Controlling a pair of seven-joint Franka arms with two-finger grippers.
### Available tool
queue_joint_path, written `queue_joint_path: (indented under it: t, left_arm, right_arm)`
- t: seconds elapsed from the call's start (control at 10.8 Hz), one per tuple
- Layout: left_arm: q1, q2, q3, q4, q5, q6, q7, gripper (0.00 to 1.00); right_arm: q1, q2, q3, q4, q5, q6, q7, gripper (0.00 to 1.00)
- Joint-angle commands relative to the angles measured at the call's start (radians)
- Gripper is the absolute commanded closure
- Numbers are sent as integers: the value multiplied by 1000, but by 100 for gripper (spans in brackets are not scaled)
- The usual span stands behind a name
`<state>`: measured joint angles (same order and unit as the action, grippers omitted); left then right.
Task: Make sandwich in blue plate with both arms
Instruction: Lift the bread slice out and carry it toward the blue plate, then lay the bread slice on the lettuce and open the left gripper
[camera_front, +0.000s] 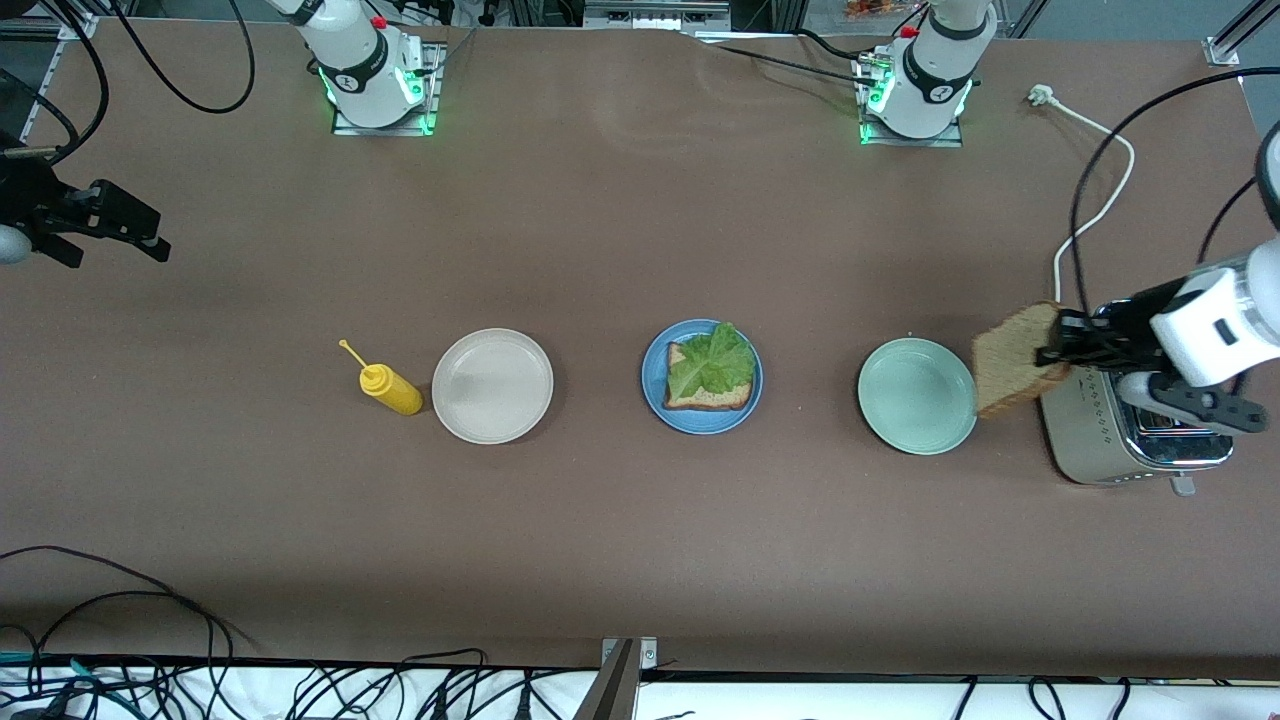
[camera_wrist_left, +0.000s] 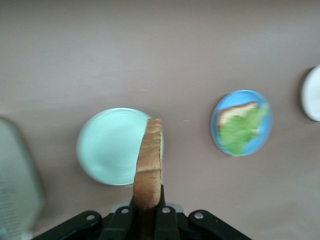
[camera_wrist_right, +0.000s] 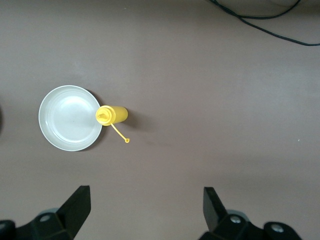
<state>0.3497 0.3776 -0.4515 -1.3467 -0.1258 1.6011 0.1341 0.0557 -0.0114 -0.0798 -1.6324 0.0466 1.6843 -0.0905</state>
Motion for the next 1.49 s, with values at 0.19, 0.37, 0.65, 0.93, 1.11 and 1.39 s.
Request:
queue_joint_path:
  t: [0.19, 0.37, 0.65, 0.93, 1.11, 1.39]
  left_arm:
    - [-193, 163, 1, 9, -339, 0, -171, 100]
    - [-198, 233, 2, 5, -525, 10, -159, 100]
    - [-224, 324, 1, -6, -584, 51, -87, 100]
    - [-270, 386, 1, -110, -650, 239, 94, 100]
    - [-278, 426, 2, -135, -722, 263, 204, 100]
    - [-276, 492, 2, -132, -735, 266, 290, 100]
  right_arm:
    - [1, 2, -2, 13, 16, -15, 9, 0]
    - [1, 2, -2, 11, 16, -15, 9, 0]
    - [1, 2, -2, 11, 16, -15, 9, 0]
    - [1, 2, -2, 11, 16, -15, 9, 0]
    - [1, 2, -2, 11, 16, -15, 9, 0]
    - [1, 4, -2, 11, 16, -15, 9, 0]
